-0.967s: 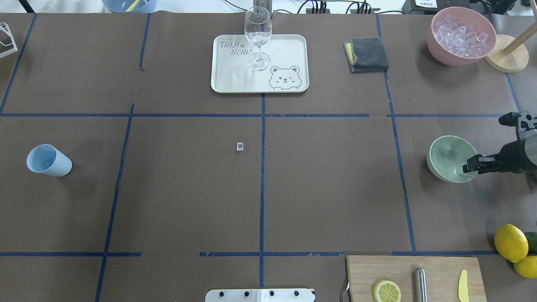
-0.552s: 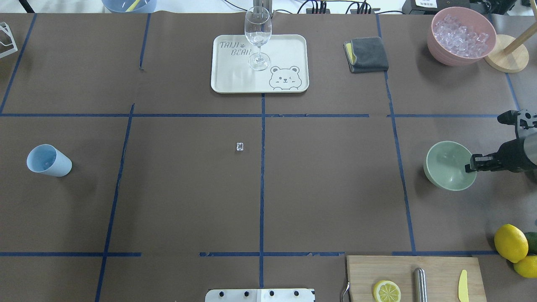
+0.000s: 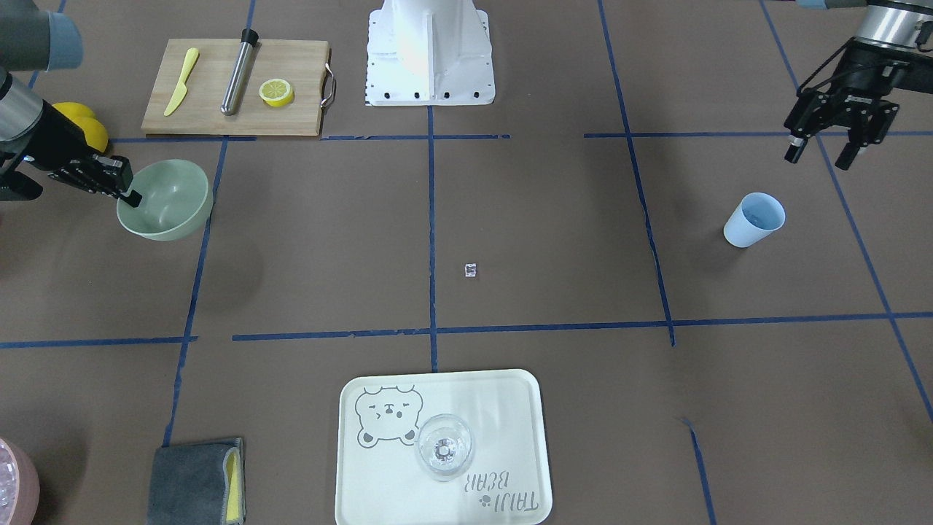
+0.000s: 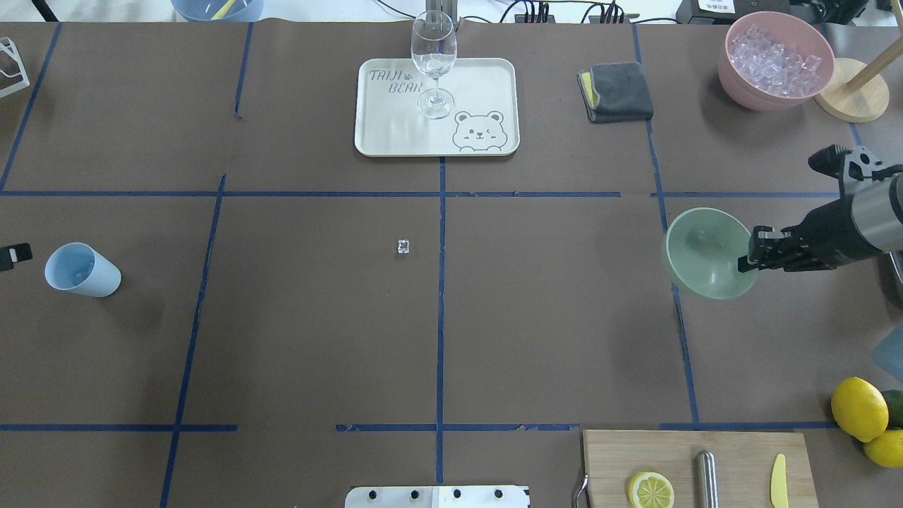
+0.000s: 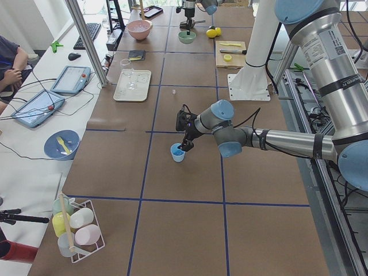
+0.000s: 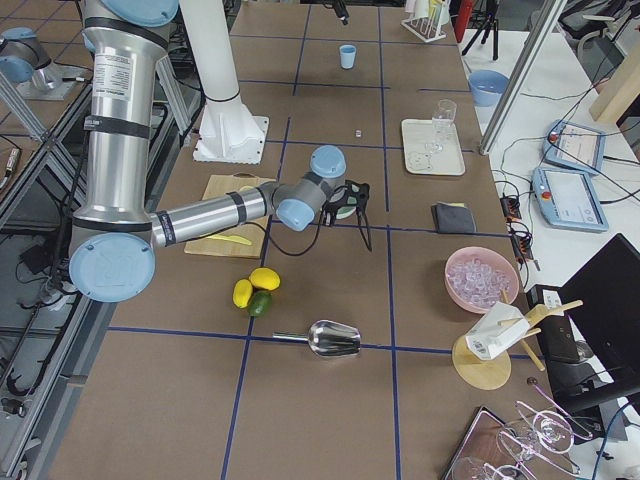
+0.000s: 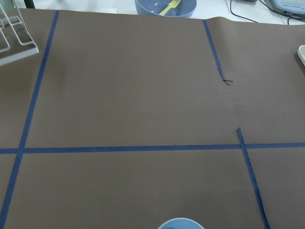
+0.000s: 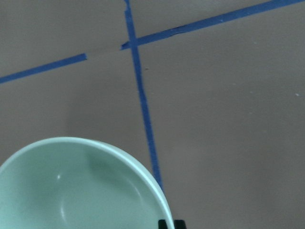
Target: Pour ice into bowl
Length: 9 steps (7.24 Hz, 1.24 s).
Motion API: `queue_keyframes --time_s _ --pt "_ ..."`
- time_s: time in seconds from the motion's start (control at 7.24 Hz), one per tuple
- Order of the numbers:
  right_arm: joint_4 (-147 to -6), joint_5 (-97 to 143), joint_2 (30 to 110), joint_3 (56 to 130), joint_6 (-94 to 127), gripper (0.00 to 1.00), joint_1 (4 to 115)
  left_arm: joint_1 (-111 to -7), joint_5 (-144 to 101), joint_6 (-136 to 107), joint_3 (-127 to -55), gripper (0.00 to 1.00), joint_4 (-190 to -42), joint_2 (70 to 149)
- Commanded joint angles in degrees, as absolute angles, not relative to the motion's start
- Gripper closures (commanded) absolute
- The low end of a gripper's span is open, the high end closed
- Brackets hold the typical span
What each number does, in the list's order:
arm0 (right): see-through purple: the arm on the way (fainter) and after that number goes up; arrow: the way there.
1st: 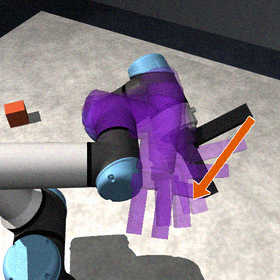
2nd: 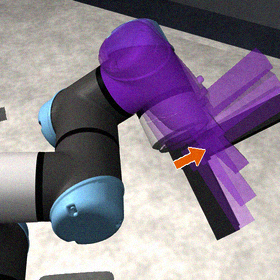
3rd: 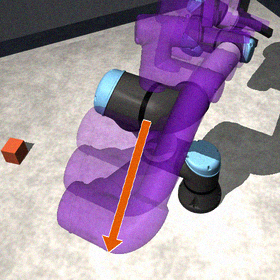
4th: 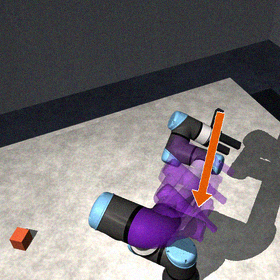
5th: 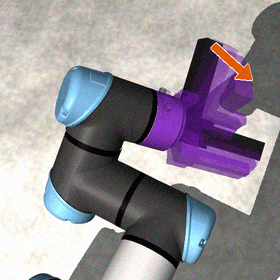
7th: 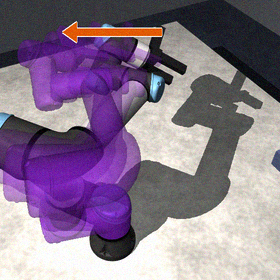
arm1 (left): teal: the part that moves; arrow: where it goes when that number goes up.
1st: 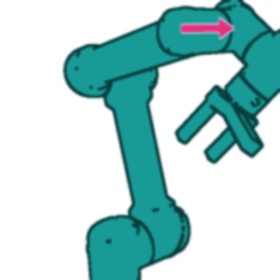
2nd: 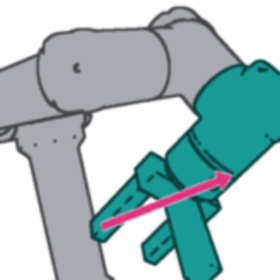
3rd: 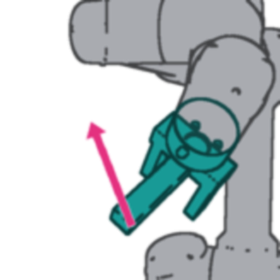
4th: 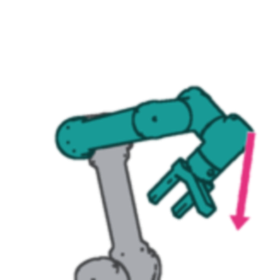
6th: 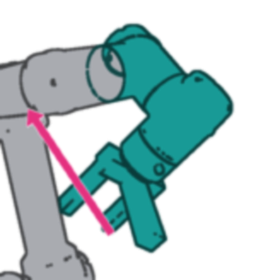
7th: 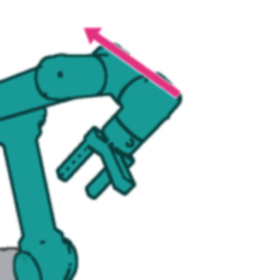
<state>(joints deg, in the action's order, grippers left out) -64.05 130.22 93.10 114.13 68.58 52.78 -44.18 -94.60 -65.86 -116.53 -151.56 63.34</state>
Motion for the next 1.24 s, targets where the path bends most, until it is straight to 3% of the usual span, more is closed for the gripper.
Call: queue_keyframes --time_s 0.0,0.41,1.1 --pt "-83.8 130.0 78.2 120.5 77.0 1.0 48.7 -28.0 -78.4 -77.8 -117.9 0.0 -151.7 59.7" --pt "-98.5 122.0 56.6 117.6 89.8 1.0 35.8 -20.0 -67.7 -83.2 -117.2 0.0 -151.5 58.0" --pt "-97.9 115.0 35.1 92.7 94.9 1.0 24.2 -13.9 -53.4 -86.2 -108.2 0.0 -151.6 61.4"
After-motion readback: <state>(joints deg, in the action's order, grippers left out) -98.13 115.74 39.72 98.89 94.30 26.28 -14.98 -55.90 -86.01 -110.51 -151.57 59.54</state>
